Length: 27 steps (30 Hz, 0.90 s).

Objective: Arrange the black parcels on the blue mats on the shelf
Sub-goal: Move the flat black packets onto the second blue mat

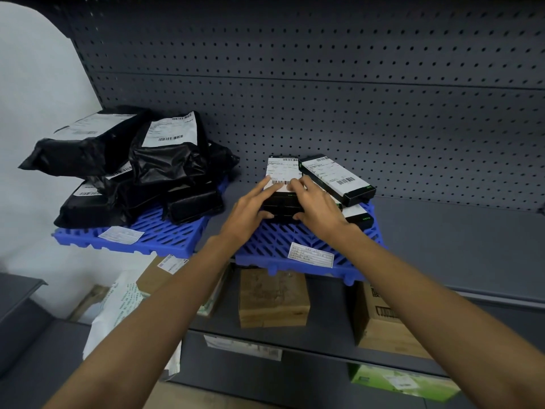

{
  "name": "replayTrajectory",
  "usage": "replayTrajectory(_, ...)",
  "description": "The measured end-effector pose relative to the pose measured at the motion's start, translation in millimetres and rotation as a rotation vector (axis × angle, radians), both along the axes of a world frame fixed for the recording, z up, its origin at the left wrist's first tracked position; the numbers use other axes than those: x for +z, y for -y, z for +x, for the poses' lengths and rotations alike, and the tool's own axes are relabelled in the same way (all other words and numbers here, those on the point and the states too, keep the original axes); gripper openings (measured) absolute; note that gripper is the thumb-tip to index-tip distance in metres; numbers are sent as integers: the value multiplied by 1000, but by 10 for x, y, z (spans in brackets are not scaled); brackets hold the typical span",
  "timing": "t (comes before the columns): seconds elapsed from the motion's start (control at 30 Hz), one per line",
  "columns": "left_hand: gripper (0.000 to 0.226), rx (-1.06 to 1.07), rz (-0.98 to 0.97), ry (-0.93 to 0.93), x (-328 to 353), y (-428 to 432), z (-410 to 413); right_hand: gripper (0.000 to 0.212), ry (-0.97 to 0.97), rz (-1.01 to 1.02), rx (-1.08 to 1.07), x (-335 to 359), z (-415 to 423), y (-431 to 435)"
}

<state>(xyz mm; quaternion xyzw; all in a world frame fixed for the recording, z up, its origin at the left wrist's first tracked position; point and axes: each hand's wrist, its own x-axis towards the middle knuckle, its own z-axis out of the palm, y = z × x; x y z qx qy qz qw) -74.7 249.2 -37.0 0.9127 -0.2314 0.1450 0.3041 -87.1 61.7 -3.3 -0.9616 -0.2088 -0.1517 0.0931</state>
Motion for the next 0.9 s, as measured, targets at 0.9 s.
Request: replayTrajectory(0.9,47,16,397,161,567,405,62,47,51,80,-9,261,113,901)
